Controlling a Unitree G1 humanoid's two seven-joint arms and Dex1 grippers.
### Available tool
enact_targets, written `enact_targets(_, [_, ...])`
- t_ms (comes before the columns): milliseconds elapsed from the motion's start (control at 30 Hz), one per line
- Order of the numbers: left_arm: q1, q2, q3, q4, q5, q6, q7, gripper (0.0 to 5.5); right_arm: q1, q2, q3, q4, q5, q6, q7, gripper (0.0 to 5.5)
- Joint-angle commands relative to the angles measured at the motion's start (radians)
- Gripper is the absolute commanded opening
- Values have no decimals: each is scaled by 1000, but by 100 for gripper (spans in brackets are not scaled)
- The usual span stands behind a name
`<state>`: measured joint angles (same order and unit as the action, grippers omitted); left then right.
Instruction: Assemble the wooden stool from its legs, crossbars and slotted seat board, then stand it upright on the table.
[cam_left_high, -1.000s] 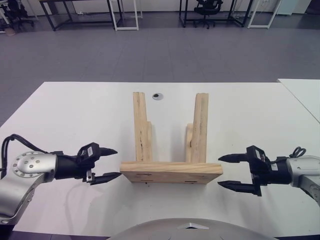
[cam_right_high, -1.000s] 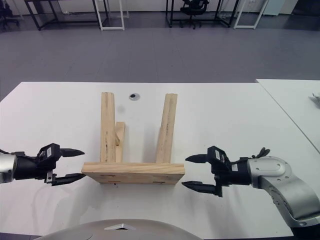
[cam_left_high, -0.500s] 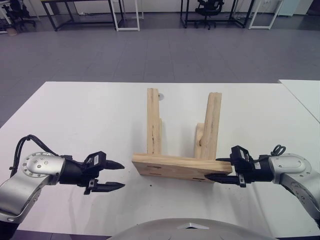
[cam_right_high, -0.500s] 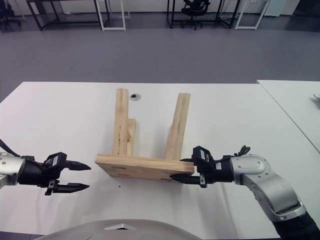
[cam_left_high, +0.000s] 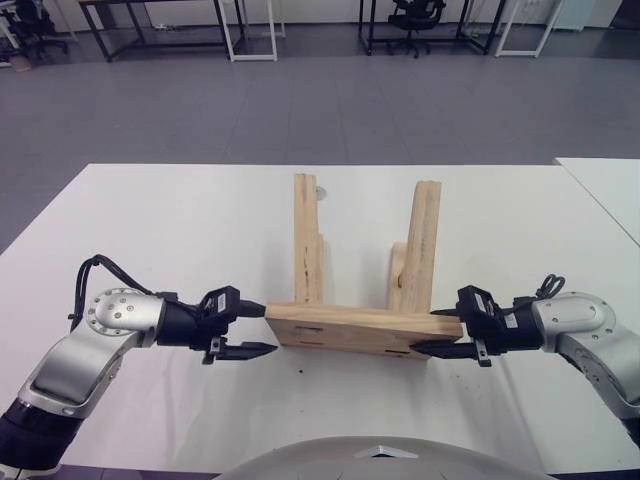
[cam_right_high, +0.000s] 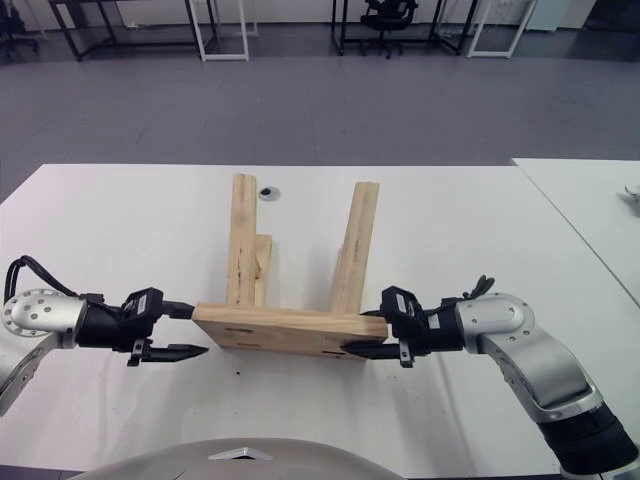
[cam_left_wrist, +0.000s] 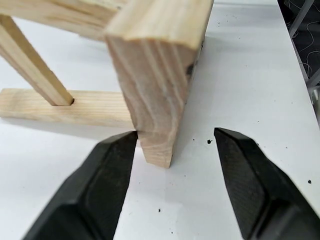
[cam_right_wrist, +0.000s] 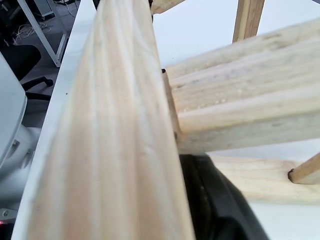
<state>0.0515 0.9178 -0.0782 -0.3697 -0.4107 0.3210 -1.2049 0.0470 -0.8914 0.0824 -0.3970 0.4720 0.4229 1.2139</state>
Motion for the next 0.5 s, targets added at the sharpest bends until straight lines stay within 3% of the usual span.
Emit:
enact_targets(33, [-58, -32, -48, 39, 41, -33, -7, 283, -33, 14, 33, 11, 8, -13, 32, 159])
enact_targets(267, [-75, -40, -62, 70, 49, -53, -27, 283, -64, 26, 59, 50, -5, -40, 44, 158])
enact_targets(500, [-52, -41, -62, 16, -17, -35, -64, 165, -76, 37, 68, 77, -13, -57, 44, 157])
